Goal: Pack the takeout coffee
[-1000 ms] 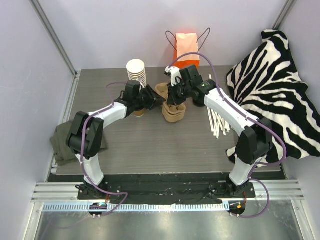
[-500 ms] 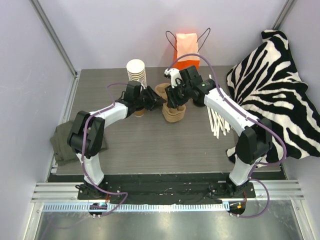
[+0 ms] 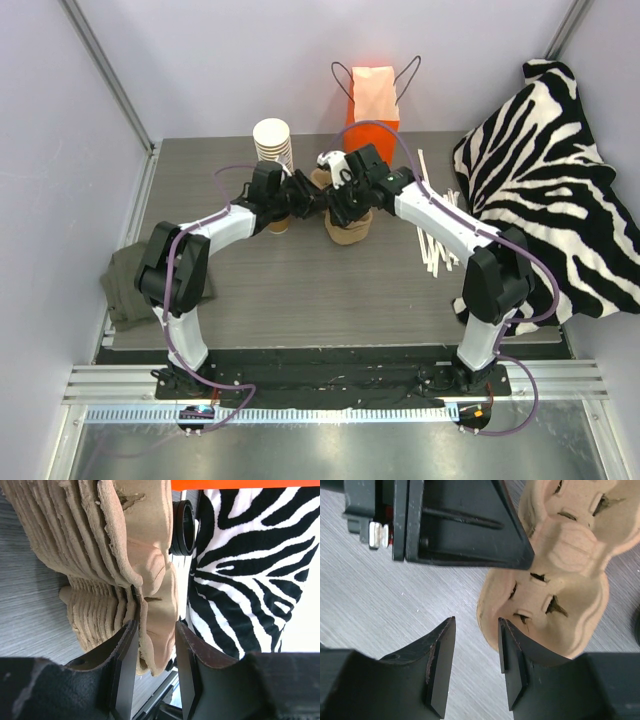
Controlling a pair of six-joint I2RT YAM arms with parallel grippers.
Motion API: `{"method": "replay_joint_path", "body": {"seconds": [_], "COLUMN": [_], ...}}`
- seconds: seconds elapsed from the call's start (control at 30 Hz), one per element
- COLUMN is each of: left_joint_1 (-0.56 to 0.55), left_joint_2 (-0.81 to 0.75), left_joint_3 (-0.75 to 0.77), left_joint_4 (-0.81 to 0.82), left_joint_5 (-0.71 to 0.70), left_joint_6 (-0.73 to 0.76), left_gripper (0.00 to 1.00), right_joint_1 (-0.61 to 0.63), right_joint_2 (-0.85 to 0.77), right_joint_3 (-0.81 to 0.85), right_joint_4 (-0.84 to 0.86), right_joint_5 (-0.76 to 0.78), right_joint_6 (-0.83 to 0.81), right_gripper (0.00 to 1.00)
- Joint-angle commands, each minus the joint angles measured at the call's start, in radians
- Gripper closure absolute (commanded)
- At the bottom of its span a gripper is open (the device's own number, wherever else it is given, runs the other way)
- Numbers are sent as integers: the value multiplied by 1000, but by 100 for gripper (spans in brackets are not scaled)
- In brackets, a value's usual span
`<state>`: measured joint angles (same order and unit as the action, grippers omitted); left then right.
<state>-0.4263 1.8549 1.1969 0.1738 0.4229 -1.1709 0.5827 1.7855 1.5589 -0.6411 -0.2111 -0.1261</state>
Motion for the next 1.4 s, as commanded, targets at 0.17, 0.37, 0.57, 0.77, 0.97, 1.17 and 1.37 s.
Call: {"method": "replay_joint_path", "body": {"seconds": [0.17, 0.37, 0.57, 0.77, 0.97, 1.17, 1.37], "left_joint_1": [-9, -11, -9, -9, -9, -9, -12], "left_joint_2": [-5, -5, -10, -13, -10, -2, 18], "left_joint_3": [41, 38, 32, 24, 16, 23, 36], "left_joint_4": [64, 72, 84, 124, 142, 145, 148], "left_joint_5": [25, 25, 28, 34, 34, 30, 27], "left_joint_6": [-9, -13, -22, -47, -49, -47, -49], "left_gripper": [61, 61, 61, 53, 46, 45, 45], "right_joint_1": [14, 12, 14, 14, 14, 14, 14], "right_joint_2": [22, 40, 41, 20, -28, -67, -74], "right_joint_3": [-10, -13, -17, -19, -34, -37, -36], "right_joint_4": [101, 106, 112, 116, 146, 152, 153], "right_joint_5": [93, 108, 105, 114, 128, 133, 122], "right_joint_6": [-20, -30, -29, -20, -3, 0, -3], "right_gripper": [54, 55, 90, 99, 99, 99, 99]}}
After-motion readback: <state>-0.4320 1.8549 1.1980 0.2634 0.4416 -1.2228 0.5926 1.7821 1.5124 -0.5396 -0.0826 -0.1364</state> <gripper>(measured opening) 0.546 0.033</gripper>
